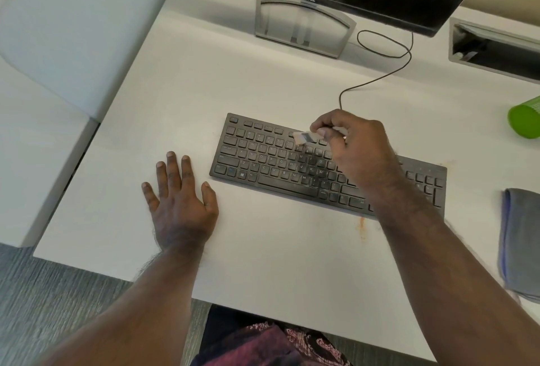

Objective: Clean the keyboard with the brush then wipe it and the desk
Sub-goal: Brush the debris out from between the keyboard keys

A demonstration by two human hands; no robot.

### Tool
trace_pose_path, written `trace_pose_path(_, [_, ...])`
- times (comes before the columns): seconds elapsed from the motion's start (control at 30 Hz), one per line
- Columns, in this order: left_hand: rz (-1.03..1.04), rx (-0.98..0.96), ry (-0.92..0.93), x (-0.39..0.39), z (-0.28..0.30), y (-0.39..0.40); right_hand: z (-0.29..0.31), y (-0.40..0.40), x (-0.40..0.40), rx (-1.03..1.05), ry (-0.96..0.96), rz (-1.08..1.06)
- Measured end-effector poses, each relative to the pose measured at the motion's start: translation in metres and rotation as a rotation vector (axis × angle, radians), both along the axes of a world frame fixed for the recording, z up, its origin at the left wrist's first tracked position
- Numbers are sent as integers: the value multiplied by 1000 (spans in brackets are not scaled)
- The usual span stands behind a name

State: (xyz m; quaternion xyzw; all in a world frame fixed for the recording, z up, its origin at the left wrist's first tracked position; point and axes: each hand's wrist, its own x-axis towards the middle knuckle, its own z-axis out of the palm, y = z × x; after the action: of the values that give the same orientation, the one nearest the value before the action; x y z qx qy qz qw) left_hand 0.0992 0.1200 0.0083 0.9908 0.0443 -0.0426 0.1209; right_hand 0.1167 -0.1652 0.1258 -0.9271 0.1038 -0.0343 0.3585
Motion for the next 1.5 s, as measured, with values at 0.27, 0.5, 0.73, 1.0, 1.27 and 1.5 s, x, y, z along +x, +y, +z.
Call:
trace_pose_path(0.27, [3, -1, -5, 0, -2, 1, -8, 8, -7, 62, -12, -16])
trace_pose_path(0.5, [4, 0, -7, 0, -1, 0, 1, 6, -4, 58, -27, -17])
trace_pose_path(0.73, [4, -5, -8, 0, -1, 1, 2, 24, -7, 0, 87, 75])
trace_pose_path(1.0, [3, 8, 3, 0, -1, 1, 2, 27, -10, 85, 26, -56])
trace_pose_path(1.27, [12, -10, -19, 0, -1, 0, 11, 28, -15, 32, 174, -3])
trace_pose_path(1.5, [7, -5, -6, 0, -1, 0, 11, 31, -25, -26, 226, 62])
